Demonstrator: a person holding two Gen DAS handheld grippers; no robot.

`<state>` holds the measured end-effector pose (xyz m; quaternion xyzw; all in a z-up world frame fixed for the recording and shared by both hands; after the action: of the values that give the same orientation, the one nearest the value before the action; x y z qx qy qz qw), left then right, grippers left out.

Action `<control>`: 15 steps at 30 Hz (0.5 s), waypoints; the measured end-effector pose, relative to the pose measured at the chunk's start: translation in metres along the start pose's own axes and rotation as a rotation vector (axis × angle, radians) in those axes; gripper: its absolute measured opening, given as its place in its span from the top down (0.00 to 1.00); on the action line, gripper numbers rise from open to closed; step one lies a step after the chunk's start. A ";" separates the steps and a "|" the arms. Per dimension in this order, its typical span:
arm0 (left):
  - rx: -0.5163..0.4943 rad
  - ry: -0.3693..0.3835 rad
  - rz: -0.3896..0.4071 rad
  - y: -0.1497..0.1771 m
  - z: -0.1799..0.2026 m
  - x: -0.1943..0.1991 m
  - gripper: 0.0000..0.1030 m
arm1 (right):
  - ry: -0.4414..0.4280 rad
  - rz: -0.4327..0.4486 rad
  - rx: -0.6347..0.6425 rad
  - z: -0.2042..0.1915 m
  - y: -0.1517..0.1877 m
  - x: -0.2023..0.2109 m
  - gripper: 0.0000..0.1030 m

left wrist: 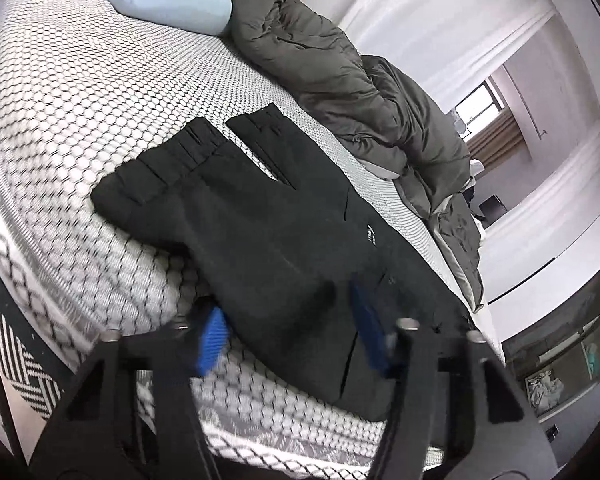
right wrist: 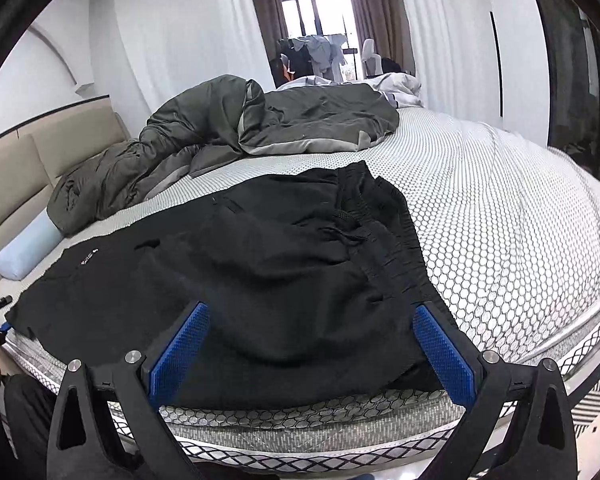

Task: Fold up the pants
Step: 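Rotate the left gripper and close it on the black pants leg cuffs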

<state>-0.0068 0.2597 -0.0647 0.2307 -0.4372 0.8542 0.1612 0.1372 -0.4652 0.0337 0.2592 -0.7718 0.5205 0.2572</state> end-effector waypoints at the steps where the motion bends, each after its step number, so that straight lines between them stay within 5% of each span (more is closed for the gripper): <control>1: 0.019 -0.008 -0.007 -0.002 -0.002 -0.005 0.73 | -0.004 -0.007 -0.011 0.001 0.001 0.000 0.00; 4: 0.046 -0.007 0.026 -0.011 -0.008 -0.007 0.92 | -0.035 -0.027 -0.071 0.009 0.001 0.003 0.00; 10: 0.031 -0.026 0.062 -0.016 -0.016 0.007 0.95 | -0.088 -0.129 -0.252 0.044 0.012 0.012 0.00; 15: 0.020 -0.038 0.056 -0.013 -0.014 0.012 0.95 | -0.253 -0.203 -0.440 0.061 0.030 -0.002 0.04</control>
<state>-0.0142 0.2801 -0.0567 0.2363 -0.4378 0.8582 0.1263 0.1106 -0.5125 -0.0073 0.3360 -0.8624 0.2753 0.2600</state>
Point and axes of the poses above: each gripper's, at about its wrist camera, not at the fingertips, and x roughly against the way its jaws point, z to its right, y to its underside, the point moved 4 cm from there along -x, roughly the way its jaws point, and after that the axes turned 14 degrees about -x, right-handed, at the moved point
